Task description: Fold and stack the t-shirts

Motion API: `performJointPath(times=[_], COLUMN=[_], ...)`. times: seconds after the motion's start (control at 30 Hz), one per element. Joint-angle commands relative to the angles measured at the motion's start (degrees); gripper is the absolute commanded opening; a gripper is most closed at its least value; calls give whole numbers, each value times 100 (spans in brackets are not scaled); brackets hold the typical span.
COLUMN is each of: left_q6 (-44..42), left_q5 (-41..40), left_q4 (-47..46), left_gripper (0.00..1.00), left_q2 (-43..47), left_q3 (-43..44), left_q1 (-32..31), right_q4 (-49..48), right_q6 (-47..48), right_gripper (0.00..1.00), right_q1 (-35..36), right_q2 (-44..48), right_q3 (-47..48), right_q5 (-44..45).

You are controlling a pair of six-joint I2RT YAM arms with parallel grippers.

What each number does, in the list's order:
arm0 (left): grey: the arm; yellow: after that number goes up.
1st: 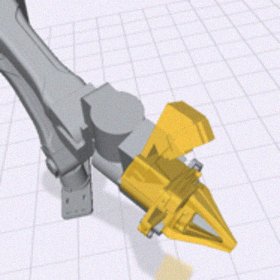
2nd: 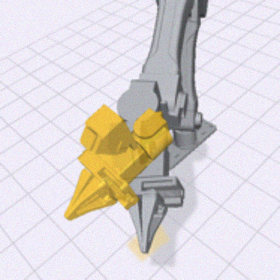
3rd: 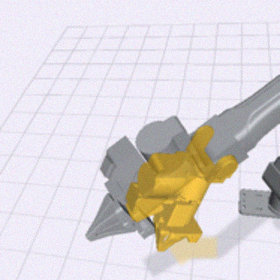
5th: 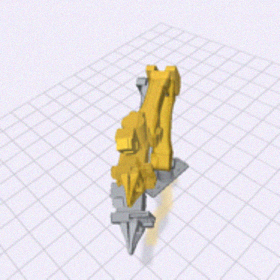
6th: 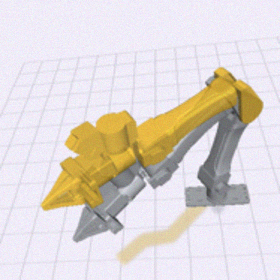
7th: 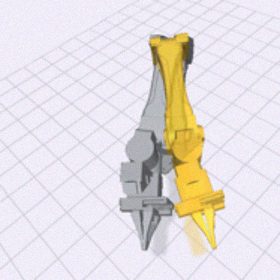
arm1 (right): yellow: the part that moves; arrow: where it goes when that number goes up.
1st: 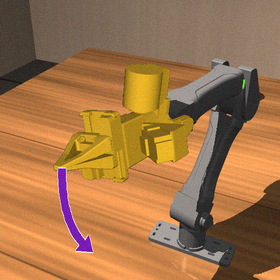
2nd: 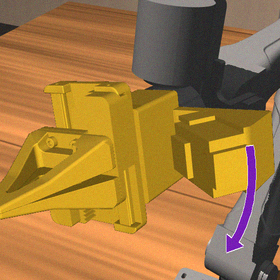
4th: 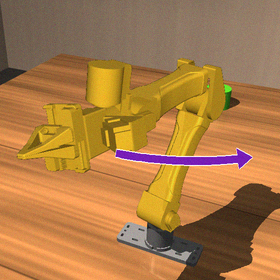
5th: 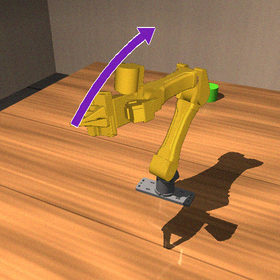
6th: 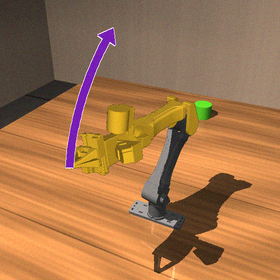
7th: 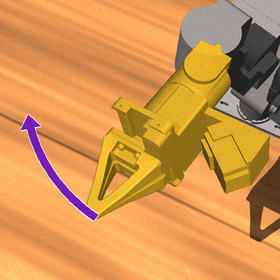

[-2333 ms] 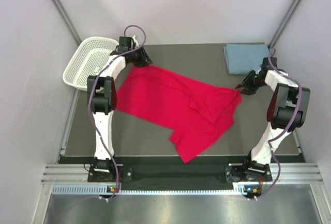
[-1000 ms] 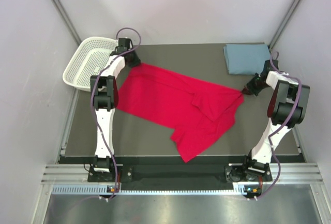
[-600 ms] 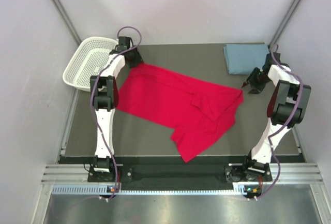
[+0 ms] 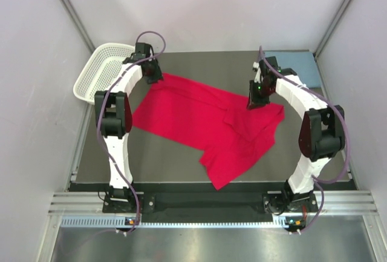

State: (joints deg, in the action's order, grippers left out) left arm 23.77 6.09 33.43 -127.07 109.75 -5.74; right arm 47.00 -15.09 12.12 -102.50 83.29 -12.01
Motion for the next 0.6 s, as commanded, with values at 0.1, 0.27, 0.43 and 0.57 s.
performJointPath(times=[0.1, 0.27, 0.43, 0.57], left_q6=[-109, -74, 22, 101], left_q5=[-458, -556, -486, -363], left_q4=[480, 664, 691, 726], left_gripper=[43, 46, 48, 50], left_q2=[-152, -143, -161, -266], left_q3=[389, 327, 231, 274], left_q1=[29, 46, 134, 231], right_q4=[-51, 134, 283, 108], right_q6=[32, 41, -37, -143], right_gripper=[30, 45, 46, 46], right_q1=[325, 519, 511, 467], right_q2=[-147, 10, 475, 582], right_q3=[-278, -663, -1007, -1358], right_q5=[-653, -206, 41, -90])
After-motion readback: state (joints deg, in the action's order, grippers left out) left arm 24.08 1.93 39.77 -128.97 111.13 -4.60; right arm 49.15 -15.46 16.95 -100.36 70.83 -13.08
